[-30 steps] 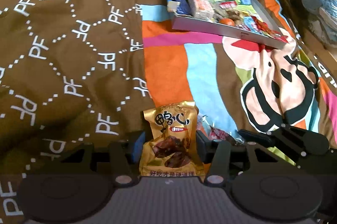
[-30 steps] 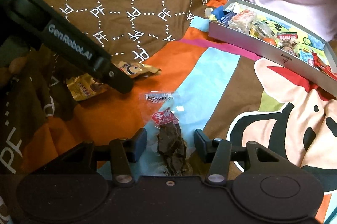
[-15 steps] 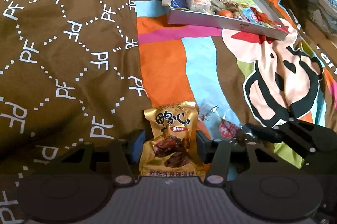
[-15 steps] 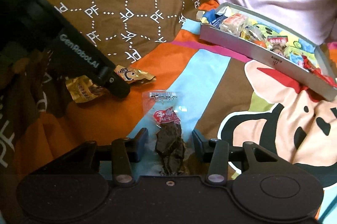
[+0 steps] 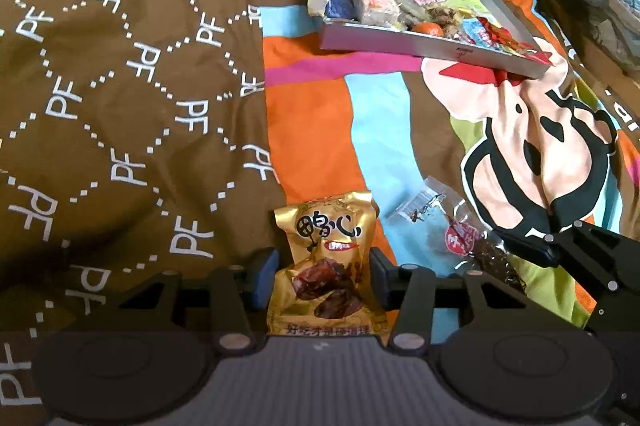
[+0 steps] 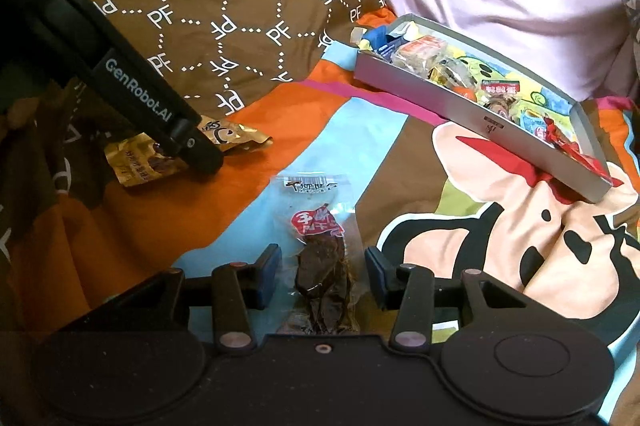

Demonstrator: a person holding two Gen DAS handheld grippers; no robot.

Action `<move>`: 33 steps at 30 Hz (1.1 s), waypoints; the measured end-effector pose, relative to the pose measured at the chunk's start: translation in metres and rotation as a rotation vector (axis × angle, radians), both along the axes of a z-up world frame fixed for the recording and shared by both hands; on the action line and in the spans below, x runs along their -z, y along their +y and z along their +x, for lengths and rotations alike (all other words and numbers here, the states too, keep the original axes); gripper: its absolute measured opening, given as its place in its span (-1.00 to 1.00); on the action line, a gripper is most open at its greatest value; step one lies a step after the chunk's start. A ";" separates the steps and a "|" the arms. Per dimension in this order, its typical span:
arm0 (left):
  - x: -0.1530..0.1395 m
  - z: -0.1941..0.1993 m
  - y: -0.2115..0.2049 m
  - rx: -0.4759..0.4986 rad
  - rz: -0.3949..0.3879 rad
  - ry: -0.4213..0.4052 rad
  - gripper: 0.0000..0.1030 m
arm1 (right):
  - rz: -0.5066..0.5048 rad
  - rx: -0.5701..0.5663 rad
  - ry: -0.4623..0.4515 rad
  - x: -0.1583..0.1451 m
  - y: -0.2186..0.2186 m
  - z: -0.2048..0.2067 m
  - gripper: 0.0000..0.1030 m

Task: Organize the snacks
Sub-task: 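Carry the duck packet with the left tool while the right tool carries the meat packet over the tray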

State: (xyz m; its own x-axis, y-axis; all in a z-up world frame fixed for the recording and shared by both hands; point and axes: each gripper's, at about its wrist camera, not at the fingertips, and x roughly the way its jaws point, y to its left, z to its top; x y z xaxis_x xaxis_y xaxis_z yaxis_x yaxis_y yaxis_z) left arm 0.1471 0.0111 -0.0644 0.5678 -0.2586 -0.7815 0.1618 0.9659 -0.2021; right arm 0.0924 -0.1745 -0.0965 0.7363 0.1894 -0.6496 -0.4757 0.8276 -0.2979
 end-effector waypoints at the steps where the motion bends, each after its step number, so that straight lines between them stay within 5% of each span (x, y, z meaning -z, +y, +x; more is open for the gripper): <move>1: 0.000 -0.001 -0.001 -0.001 0.003 -0.009 0.01 | -0.012 -0.003 -0.013 0.000 0.001 -0.001 -0.09; 8: 0.003 -0.004 -0.005 -0.016 0.022 -0.048 0.01 | -0.144 -0.065 -0.142 0.004 0.007 -0.013 -0.08; 33: -0.022 -0.009 -0.004 -0.138 0.037 -0.230 0.01 | -0.203 -0.027 -0.338 -0.015 -0.002 -0.001 -0.08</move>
